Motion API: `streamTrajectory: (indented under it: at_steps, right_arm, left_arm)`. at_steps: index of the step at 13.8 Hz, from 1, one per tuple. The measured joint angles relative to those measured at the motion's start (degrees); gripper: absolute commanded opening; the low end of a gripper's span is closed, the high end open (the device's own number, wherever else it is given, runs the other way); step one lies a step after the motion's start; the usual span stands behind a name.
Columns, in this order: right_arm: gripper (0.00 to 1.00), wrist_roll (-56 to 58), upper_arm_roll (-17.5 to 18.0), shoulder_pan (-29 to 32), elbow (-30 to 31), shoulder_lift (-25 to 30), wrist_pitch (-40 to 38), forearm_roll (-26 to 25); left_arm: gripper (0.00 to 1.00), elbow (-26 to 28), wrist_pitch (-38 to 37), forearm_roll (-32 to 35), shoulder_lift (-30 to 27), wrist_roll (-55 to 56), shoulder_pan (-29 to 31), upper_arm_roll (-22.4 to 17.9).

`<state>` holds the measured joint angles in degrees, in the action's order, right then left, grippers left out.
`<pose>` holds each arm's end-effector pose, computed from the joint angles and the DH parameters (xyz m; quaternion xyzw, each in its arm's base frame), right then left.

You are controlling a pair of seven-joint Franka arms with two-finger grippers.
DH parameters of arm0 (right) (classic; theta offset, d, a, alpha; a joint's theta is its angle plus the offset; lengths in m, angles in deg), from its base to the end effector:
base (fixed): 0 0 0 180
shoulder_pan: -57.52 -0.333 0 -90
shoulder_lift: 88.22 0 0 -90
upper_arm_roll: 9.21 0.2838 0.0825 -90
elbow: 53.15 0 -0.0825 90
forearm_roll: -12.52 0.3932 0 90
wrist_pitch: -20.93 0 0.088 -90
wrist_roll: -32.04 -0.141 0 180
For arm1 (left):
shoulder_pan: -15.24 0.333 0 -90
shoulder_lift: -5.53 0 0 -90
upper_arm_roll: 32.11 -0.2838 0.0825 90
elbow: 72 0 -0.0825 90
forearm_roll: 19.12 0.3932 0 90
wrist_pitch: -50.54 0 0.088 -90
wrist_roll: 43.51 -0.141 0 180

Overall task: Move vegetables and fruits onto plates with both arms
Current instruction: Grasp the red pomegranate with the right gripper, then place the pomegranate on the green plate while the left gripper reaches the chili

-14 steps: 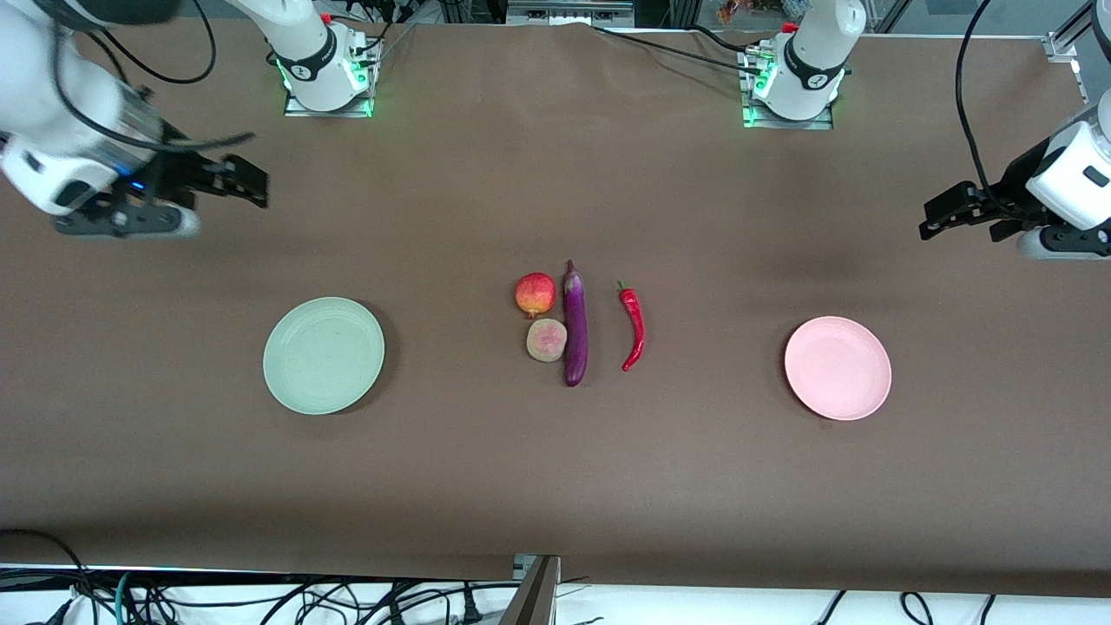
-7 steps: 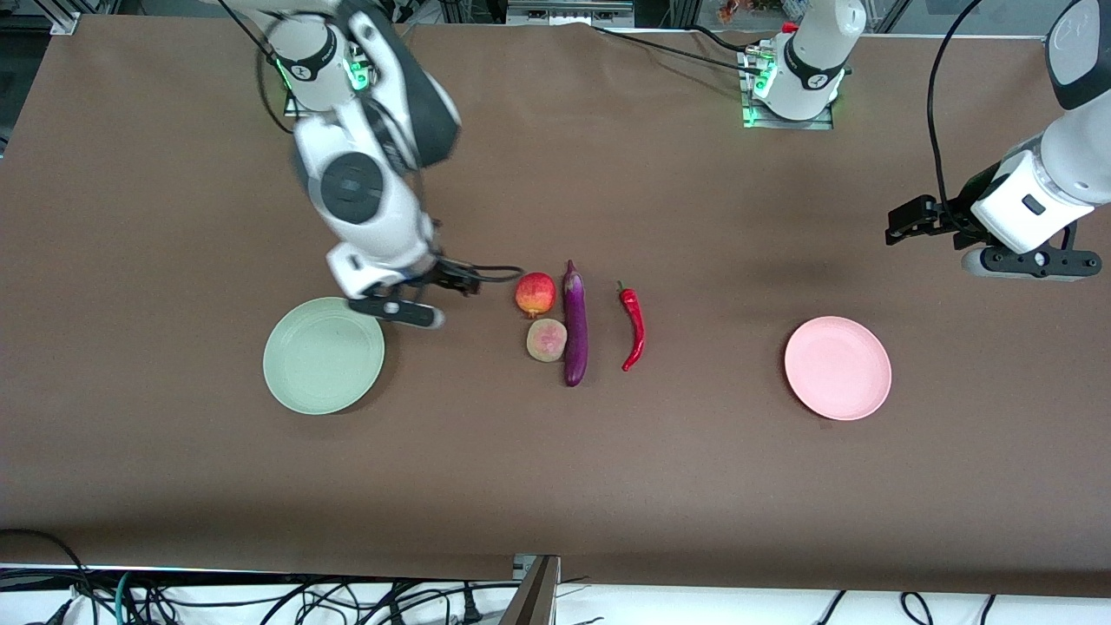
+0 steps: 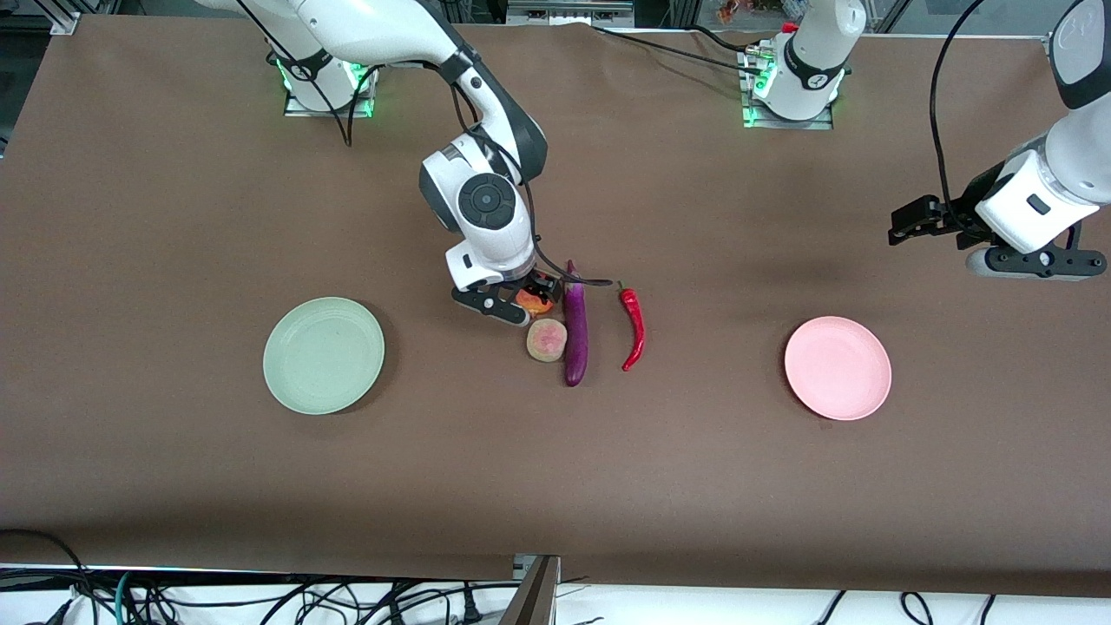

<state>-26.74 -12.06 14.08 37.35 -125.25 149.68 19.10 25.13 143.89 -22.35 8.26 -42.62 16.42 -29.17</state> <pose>0.5181 0.4559 0.1973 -0.9817 0.1878 0.0158 0.0282 0.5684 -0.0247 0.4767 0.9980 -0.0044 -0.0574 0.0279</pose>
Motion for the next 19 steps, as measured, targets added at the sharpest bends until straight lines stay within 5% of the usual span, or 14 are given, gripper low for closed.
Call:
streamTrajectory:
  at_steps: [8, 9, 12, 13, 19]
  right_arm:
    - [1.00, 0.0, 0.6, -1.4, 0.1, -5.0, 4.8, 0.1]
    - [0.92, 0.0, 0.6, -1.5, 0.1, -5.4, 5.0, 0.1]
    - [0.24, 0.1, 0.4, -1.4, 0.0, -5.4, 4.9, 0.1]
    - [0.14, 0.4, 0.2, -1.3, -0.1, -5.0, 3.9, 0.1]
    - [0.13, 17.5, -1.3, 7.9, -2.1, 6.0, -21.1, 0.1]
  left_arm:
    - [1.00, 0.0, 0.0, 0.0, 0.0, 0.0, 0.1, 0.0]
    - [1.00, 0.0, 0.0, 0.0, 0.0, 0.0, 0.1, 0.0]
    - [1.00, 0.0, 0.0, 0.0, 0.0, 0.0, 0.1, 0.0]
    - [1.00, 0.0, -0.1, 0.0, 0.0, 0.0, 0.1, 0.0]
    - [1.00, 0.2, -4.6, -0.9, 2.5, 1.2, -2.0, 1.9]
